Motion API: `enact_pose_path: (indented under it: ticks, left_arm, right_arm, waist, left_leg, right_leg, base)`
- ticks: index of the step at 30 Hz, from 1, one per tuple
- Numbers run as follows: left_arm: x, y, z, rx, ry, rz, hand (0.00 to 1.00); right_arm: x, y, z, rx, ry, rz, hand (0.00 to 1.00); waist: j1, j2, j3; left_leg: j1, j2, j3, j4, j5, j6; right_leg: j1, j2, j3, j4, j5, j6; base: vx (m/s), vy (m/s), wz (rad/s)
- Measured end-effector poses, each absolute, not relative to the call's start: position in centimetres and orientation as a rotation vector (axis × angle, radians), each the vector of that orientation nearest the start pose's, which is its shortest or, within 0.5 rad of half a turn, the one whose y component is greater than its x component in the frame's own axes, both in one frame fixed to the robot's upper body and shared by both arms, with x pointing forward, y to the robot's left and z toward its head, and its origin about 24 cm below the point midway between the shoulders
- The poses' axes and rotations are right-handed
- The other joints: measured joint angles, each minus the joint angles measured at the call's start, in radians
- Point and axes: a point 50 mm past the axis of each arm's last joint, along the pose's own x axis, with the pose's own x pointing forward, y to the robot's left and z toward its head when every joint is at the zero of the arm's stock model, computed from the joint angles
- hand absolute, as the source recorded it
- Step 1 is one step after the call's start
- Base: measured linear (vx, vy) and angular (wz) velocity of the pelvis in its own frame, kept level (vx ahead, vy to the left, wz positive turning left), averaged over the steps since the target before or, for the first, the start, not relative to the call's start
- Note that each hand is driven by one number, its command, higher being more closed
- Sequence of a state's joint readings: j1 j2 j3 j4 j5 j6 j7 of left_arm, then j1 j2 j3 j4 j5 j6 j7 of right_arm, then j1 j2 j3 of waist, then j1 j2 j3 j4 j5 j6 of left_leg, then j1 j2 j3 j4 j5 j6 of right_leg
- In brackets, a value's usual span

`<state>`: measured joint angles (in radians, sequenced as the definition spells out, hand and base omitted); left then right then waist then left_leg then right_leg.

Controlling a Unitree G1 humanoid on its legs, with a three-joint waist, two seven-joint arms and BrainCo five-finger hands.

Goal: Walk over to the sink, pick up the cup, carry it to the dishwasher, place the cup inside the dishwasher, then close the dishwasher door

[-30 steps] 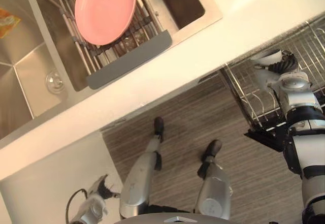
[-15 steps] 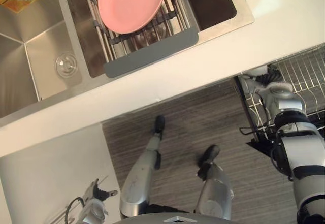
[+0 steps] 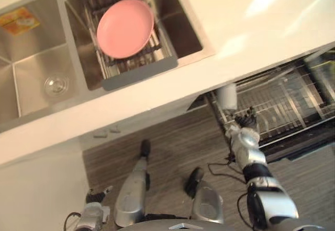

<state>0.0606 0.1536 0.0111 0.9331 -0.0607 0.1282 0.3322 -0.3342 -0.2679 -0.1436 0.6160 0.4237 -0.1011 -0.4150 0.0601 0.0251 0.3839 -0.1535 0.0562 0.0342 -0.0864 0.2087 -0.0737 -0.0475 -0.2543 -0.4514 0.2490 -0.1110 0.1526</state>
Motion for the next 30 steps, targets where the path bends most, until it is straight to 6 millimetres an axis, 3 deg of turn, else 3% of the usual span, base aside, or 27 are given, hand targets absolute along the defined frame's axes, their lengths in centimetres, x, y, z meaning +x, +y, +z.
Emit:
enact_pose_path:
  ticks: [2,4,9,14,16,20,25,30]
  left_arm:
    - [10.5,23.0,-14.8,0.233,1.132,0.447,0.00]
    - [9.5,23.3,-15.1,0.211,1.175,0.479,0.00]
    - [7.9,23.3,-15.5,0.122,1.263,0.528,0.00]
    - [6.3,22.5,-16.1,0.049,1.322,0.543,0.00]
    - [4.1,22.3,-16.4,0.030,1.376,0.562,0.00]
    - [2.1,22.3,-16.6,-0.018,1.412,0.603,0.00]
    - [1.8,21.9,-16.8,-0.185,1.387,0.638,0.00]
    - [2.2,21.7,-16.8,-0.217,1.354,0.523,0.00]
  right_arm:
    - [28.2,-25.9,1.3,0.192,0.134,-0.671,0.00]
    - [27.1,-25.5,1.7,0.088,0.091,-0.686,0.00]
    - [26.2,-24.3,4.0,0.045,-0.038,-0.695,0.00]
    - [26.8,-21.2,8.6,0.054,-0.267,-0.441,0.00]
    - [26.7,-20.0,10.6,0.116,-0.385,-0.263,0.00]
    - [25.8,-20.3,13.3,0.274,-0.549,-0.093,0.00]
    - [25.7,-20.6,15.5,0.421,-0.645,0.043,0.00]
    - [26.5,-20.1,15.9,0.421,-0.622,0.032,0.00]
  waist:
    - [-0.008,-0.018,-0.048]
    - [-0.018,-0.032,-0.103]
    - [-0.035,-0.041,-0.194]
    - [-0.039,-0.043,-0.209]
    - [-0.031,-0.047,-0.236]
    - [-0.049,-0.057,-0.258]
    - [-0.044,-0.058,-0.263]
    - [-0.010,-0.071,-0.259]
  left_leg:
    - [0.046,0.003,0.040,0.000,-0.021,0.002]
    - [0.097,0.006,0.081,0.000,-0.046,0.001]
    - [0.175,0.028,0.149,-0.001,-0.075,-0.007]
    - [0.208,0.066,0.162,-0.001,-0.077,-0.029]
    - [0.209,0.089,0.186,-0.001,-0.092,-0.039]
    - [0.209,0.117,0.312,0.000,-0.080,-0.033]
    - [0.202,0.061,0.288,-0.001,-0.076,-0.003]
    - [0.192,-0.010,0.252,0.000,-0.075,0.009]
  right_leg:
    - [0.047,0.011,0.027,-0.053,0.021,0.005]
    - [0.096,0.020,0.060,-0.108,0.040,0.009]
    - [0.162,0.051,0.115,-0.181,0.063,0.004]
    - [0.204,0.089,0.129,-0.220,0.074,-0.013]
    - [0.199,0.103,0.141,-0.237,0.082,-0.025]
    - [0.213,0.099,0.102,-0.242,0.084,-0.026]
    - [0.244,0.045,0.024,-0.231,0.094,-0.007]
    - [0.275,-0.025,-0.081,-0.206,0.066,0.006]
  base:
    - [0.10,-0.056,-0.52]
    - [0.09,-0.046,-0.57]
    - [0.05,-0.051,-0.45]
    - [-0.01,-0.069,-0.13]
    - [-0.01,-0.054,-0.22]
    - [0.01,-0.024,0.25]
    - [-0.01,0.062,0.36]
    - [-0.03,0.116,0.60]
